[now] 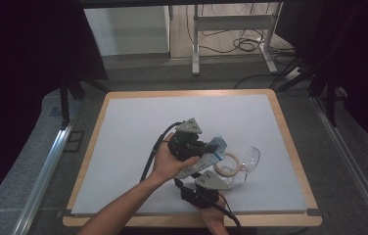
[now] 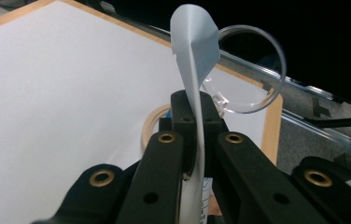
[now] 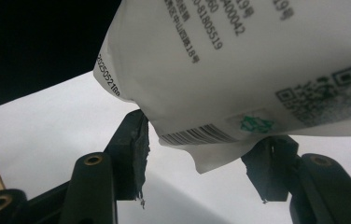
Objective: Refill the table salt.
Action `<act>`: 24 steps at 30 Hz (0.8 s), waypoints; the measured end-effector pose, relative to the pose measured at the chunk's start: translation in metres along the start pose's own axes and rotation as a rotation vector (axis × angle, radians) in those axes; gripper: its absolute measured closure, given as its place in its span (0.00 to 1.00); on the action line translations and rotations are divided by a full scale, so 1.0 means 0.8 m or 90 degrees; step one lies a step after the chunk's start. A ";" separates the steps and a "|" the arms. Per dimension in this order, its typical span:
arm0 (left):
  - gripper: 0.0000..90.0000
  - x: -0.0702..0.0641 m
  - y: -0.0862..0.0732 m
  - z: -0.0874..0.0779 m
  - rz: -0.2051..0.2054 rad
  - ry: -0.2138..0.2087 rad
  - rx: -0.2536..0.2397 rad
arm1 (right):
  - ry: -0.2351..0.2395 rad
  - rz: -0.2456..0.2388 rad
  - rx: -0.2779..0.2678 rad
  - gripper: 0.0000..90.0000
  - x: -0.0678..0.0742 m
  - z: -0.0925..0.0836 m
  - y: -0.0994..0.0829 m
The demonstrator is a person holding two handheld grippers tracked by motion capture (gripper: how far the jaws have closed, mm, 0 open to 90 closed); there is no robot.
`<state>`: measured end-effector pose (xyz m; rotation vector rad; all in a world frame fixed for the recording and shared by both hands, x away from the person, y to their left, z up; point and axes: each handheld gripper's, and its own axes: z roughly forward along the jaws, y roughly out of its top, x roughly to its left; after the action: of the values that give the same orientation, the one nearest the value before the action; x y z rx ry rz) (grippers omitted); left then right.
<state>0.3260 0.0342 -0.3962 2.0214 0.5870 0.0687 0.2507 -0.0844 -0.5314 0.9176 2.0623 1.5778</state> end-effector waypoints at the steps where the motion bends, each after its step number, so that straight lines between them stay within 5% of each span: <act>1: 1.00 -0.001 0.001 0.001 0.002 0.001 0.001 | -0.001 -0.001 -0.002 0.51 -0.001 -0.001 0.001; 24: 1.00 0.012 0.005 0.022 -0.013 -0.011 0.036 | 0.003 0.021 -0.010 0.52 -0.002 0.005 0.001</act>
<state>0.3407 0.0226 -0.4032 2.0685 0.6050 0.0223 0.2548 -0.0823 -0.5316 0.9472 2.0441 1.6118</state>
